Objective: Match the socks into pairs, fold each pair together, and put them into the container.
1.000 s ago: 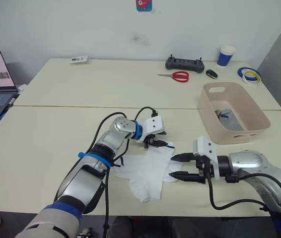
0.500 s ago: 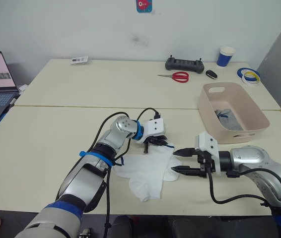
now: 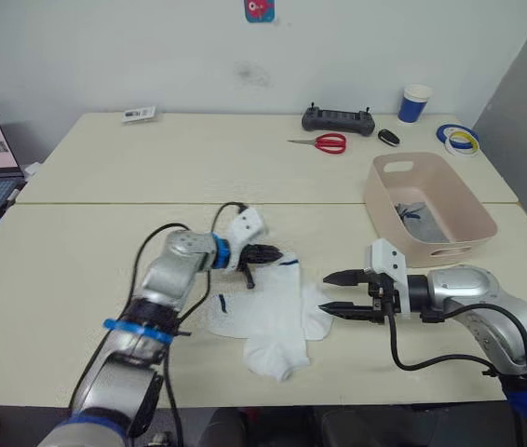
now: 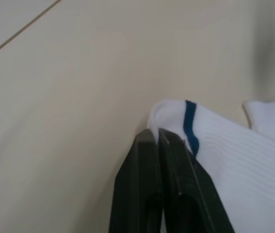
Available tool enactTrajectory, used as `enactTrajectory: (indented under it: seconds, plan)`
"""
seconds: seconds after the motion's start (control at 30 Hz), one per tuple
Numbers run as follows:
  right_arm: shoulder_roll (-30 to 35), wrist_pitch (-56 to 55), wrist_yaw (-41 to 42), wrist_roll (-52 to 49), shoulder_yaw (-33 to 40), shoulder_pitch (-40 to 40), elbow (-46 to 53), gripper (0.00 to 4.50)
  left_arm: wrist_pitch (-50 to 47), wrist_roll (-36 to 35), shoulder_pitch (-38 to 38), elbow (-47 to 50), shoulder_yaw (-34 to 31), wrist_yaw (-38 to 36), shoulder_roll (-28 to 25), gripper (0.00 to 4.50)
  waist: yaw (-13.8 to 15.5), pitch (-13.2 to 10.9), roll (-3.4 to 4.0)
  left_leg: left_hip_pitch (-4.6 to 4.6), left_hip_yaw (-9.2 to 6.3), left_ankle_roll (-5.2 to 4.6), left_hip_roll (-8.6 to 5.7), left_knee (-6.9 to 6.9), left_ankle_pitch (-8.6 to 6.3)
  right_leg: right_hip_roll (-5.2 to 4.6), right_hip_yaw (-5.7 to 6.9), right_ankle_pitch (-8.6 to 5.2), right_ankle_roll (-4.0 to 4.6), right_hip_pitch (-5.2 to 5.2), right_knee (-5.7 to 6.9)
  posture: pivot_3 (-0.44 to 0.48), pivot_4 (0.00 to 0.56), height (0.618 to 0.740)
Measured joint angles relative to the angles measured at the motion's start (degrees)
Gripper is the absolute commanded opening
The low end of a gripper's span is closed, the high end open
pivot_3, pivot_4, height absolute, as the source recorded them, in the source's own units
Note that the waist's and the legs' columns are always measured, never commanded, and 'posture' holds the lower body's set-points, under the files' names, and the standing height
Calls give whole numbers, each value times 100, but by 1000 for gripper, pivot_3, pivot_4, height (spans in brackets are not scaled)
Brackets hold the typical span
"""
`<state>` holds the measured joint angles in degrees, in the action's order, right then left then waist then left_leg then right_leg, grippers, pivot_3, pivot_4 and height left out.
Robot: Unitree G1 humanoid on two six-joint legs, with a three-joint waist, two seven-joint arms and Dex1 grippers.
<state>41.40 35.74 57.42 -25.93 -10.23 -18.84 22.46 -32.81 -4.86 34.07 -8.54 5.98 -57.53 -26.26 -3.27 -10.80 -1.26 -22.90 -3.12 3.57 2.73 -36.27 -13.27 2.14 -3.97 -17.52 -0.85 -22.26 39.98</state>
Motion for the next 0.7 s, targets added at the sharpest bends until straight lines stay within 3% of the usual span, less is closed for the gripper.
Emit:
enactTrajectory:
  seconds: [0.2,0.33,0.43,0.6,0.7]
  plan:
    - [2,66,-9,21,-71,-27,-78,2720,-1345,-303,-1019,1300,-819,739,-517,35,17,0,0,1,6,1,-8,0,0,-17,-1,0,0,5,-3,0,150,740]
    - [-114,278,-157,185,-301,-52,-160,2720,-1707,-545,-1554,1878,-976,1022,-519,35,65,-1,-2,-1,4,1,-11,-2,0,-21,-4,0,0,5,-4,0,150,740]
    - [-131,480,-205,269,-536,-80,-152,2720,-1745,-726,-1742,2180,-993,1177,-494,660,92,-1,-2,1,4,2,-10,-2,0,-20,-4,0,0,5,-3,0,150,740]
    - [-335,1027,-433,313,-722,-282,-136,2720,-1802,-1025,-1934,2363,-1096,1321,-530,2276,90,-1,-2,2,6,2,-9,-2,1,-19,-5,0,0,4,-3,0,150,740]
    - [-433,1258,-511,317,-862,-458,-116,2720,-1580,-1328,-2124,2532,-1306,1063,-812,3257,67,-1,-2,1,6,2,-3,1,0,-19,-5,0,1,0,-4,0,150,740]
